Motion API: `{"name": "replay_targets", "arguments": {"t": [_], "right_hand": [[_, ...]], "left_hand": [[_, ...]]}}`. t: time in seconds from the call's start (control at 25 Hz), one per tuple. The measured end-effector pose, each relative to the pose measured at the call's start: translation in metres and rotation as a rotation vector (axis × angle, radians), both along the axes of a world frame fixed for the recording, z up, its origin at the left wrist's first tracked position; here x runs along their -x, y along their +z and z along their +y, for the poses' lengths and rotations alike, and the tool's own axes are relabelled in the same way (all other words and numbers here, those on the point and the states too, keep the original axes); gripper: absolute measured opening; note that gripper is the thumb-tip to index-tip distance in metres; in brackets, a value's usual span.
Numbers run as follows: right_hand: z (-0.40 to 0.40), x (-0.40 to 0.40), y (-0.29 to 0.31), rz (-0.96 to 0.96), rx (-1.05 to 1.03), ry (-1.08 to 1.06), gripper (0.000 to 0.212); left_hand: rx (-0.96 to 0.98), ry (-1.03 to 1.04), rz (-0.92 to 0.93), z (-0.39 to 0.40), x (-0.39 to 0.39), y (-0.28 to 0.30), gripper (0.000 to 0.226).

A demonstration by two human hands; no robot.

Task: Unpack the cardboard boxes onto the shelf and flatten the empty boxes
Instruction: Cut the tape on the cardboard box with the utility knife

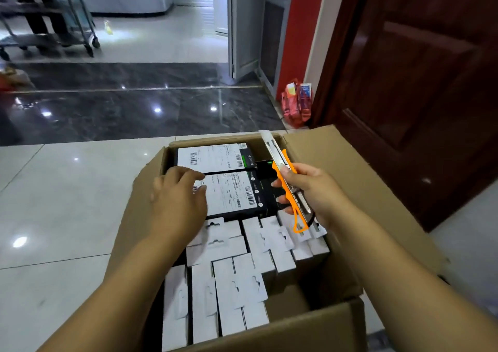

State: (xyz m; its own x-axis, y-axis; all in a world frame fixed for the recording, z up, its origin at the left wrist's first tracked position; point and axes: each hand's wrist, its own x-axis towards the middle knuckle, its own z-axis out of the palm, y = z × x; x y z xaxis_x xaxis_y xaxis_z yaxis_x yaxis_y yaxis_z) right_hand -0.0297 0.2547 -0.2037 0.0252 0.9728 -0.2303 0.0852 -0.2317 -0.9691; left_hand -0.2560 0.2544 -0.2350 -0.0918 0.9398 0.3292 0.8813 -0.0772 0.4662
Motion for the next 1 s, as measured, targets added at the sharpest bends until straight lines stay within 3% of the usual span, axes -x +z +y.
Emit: {"name": "replay_targets", "arguments": {"t": [0.36, 0.64, 1.0], "right_hand": [[-0.077, -0.037, -0.004, 0.061, 0.021, -0.167, 0.011], [-0.128, -0.070, -0.010, 0.092, -0.034, -0.172, 0.038], [-0.183, -0.106, 0.004, -0.111, -0.246, -0.324, 0.063]], "left_hand": [[0.134, -0.323, -0.078, -0.028, -0.060, 0.001, 0.024], [0.100, -0.479, -0.046, -0.051, -0.106, 0.008, 0.025], [0.039, -0.689, -0.052, -0.072, -0.151, 0.027, 0.026]]}}
